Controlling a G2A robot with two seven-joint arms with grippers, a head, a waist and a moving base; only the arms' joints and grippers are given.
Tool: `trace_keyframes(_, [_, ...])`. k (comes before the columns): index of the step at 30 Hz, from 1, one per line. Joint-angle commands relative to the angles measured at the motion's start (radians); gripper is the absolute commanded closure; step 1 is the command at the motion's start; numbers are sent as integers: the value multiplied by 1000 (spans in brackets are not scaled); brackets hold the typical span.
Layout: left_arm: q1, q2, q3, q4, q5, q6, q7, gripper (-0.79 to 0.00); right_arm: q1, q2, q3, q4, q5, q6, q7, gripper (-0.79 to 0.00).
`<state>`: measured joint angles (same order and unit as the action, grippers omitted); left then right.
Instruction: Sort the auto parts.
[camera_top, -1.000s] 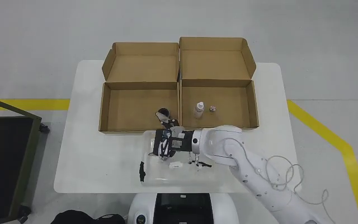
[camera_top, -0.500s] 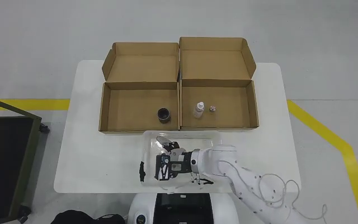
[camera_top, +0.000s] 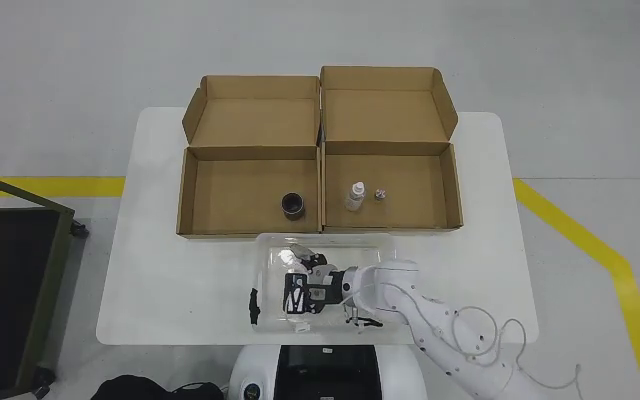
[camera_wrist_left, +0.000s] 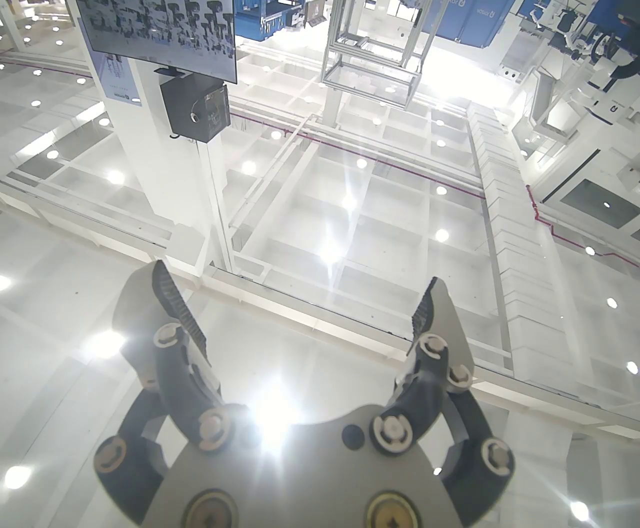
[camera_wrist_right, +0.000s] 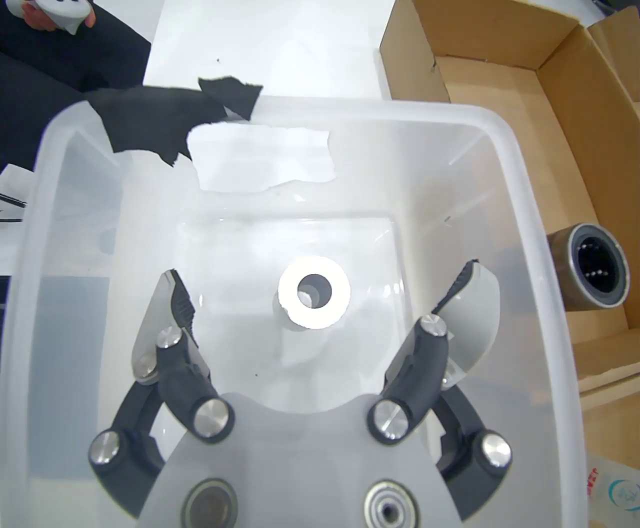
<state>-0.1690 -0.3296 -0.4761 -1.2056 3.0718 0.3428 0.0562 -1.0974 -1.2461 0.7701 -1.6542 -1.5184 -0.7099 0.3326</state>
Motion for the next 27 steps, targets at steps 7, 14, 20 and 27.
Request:
trace_keyframes(7, [0,0,0,0,0,0,0,-785,14,-7,-9,38,7,14,-16,-388])
trace_keyframes(14, [0,0,0,0,0,0,0,-785,20,-11,-14,56,19,16,-22,-243])
trace_keyframes(20, [0,0,0,0,0,0,0,-785,22,-9,-4,41,26,7,-14,0])
trace_keyframes(27, [0,0,0,0,0,0,0,-785,0,1,31,-40,50,-20,-13,0])
